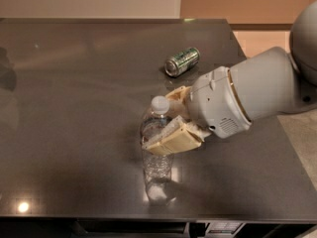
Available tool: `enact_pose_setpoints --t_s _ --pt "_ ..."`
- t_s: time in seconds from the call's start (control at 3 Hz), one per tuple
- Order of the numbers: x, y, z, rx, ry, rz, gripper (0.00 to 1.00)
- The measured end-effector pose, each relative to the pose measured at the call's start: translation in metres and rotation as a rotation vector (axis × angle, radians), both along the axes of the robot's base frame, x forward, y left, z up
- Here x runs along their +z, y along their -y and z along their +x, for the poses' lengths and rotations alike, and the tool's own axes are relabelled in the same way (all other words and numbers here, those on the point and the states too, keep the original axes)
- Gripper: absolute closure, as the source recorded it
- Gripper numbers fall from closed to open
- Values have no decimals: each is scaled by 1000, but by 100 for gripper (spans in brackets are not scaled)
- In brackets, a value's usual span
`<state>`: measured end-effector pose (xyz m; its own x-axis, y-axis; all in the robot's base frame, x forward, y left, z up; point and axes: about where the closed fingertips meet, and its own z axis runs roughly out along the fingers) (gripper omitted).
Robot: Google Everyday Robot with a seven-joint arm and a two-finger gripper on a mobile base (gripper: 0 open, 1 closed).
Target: Knock water bottle over
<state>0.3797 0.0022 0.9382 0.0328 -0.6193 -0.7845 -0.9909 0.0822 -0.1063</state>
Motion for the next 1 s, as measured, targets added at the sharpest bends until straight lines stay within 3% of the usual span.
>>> enact_pose_setpoints --t_s 0.33,0.67,1.0 --pt "11 0 10 10 10 -68 87" --pt "36 -9 27 48 11 -199 100" --pt "42 -22 40 126 7 -363 100"
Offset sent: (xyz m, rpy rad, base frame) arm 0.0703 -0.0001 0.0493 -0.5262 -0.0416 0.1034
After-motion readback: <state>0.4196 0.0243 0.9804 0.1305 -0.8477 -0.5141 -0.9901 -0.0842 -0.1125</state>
